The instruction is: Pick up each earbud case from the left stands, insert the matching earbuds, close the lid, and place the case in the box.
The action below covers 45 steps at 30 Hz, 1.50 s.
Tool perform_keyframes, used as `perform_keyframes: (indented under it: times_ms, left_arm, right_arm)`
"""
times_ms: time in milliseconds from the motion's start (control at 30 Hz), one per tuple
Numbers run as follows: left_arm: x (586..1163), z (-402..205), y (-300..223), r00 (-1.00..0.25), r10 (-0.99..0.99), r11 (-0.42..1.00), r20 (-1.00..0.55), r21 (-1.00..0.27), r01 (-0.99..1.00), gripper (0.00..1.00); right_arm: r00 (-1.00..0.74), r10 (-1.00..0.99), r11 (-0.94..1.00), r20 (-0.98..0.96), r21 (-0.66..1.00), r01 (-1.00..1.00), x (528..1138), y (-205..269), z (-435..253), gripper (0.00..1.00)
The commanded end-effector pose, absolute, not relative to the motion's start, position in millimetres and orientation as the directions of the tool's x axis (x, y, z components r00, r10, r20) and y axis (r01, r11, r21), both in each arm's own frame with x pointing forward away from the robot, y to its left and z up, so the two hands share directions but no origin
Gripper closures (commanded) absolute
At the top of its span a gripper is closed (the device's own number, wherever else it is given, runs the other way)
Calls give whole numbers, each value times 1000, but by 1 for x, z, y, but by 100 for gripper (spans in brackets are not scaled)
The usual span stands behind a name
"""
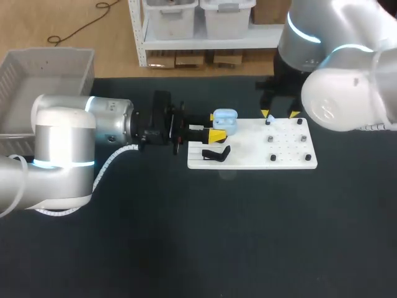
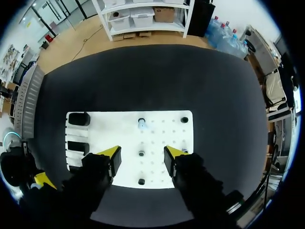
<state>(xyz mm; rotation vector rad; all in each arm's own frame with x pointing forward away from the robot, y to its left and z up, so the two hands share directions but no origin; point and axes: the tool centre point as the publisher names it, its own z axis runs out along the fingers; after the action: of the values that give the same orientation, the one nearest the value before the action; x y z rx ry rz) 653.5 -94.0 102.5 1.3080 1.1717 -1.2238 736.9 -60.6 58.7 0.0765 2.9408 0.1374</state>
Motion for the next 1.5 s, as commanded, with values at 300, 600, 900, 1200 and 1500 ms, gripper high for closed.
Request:
perform_keyframes:
  times_ms: [300,600,900,1200,1500]
  left_arm:
    - [653,103,-94,36,34,-76,-999,33,997,100]
    - [653,103,-94,36,34,-76,-999,33,997,100]
    - [653,103,-94,36,34,-76,-999,33,997,100]
    - [653,103,-94,36,34,-76,-999,33,997,100]
    - [653,103,-94,36,34,-76,-999,33,997,100]
  right_arm:
    - [-978,150,981,-142,147,129,760,-64,36,48]
    - [-971,215,962,-100,191,193,769,-65,28,51]
    - [-966,245,952,-79,209,224,772,-64,19,54]
    - [-965,253,947,-68,221,233,775,-60,16,57]
    - [-965,256,945,-61,228,237,775,-59,14,67]
